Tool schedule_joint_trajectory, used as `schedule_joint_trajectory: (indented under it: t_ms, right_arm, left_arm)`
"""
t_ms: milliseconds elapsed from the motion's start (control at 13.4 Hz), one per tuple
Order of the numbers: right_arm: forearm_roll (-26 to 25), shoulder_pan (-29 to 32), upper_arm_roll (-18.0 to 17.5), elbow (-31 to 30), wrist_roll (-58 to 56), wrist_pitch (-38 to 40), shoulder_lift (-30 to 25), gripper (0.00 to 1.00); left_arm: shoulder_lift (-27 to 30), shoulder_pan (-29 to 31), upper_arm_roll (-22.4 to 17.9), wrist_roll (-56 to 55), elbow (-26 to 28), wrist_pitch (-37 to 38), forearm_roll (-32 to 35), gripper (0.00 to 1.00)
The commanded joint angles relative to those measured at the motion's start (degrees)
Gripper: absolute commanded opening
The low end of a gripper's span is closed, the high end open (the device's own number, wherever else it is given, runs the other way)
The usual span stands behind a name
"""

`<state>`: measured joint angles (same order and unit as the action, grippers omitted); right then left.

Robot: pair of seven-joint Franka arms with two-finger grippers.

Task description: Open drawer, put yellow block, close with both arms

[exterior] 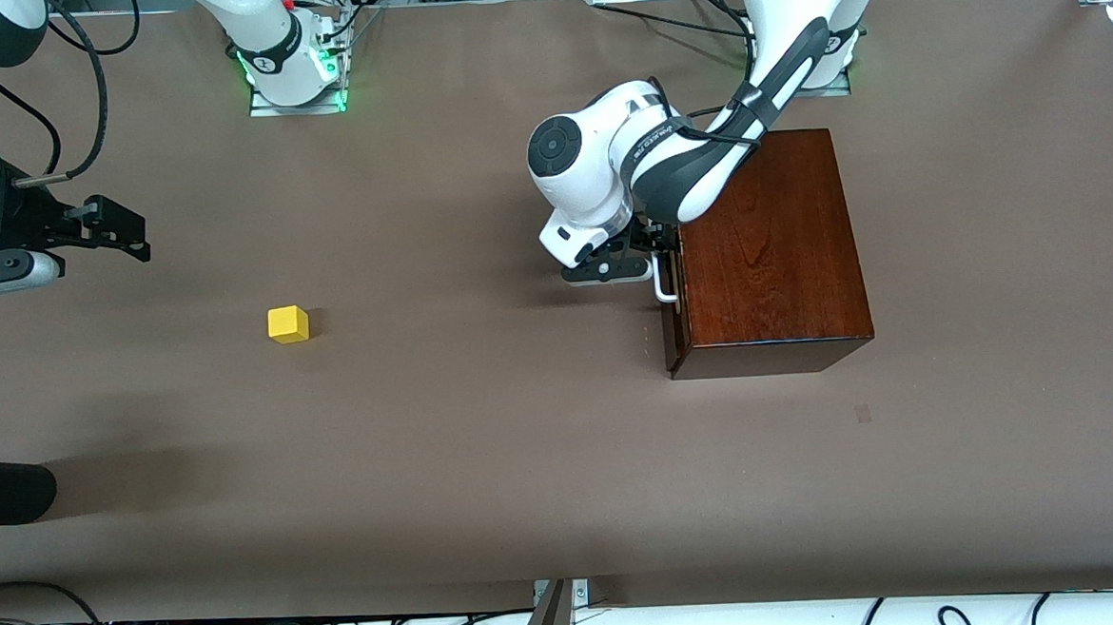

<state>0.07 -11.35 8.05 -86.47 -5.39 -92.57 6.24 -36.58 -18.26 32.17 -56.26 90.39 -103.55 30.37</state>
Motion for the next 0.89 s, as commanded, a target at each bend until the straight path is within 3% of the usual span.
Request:
schedule_joint_trajectory:
  t_ms: [0,818]
  right_arm:
    - [-0.2,0.3,-0.1,1.2,0.1,1.1,0.2,1.00]
    - [-0.3,0.2,-0.1,1.2,0.0,0.5,0.3,1.00]
  left_arm:
    - [-0.5,-0.4,-0.2,-1.7,-0.2,-0.5,1.6,1.00]
    - [-1.5,-2.0,0.0,-4.0,-0.8,-3.2,1.4,1.00]
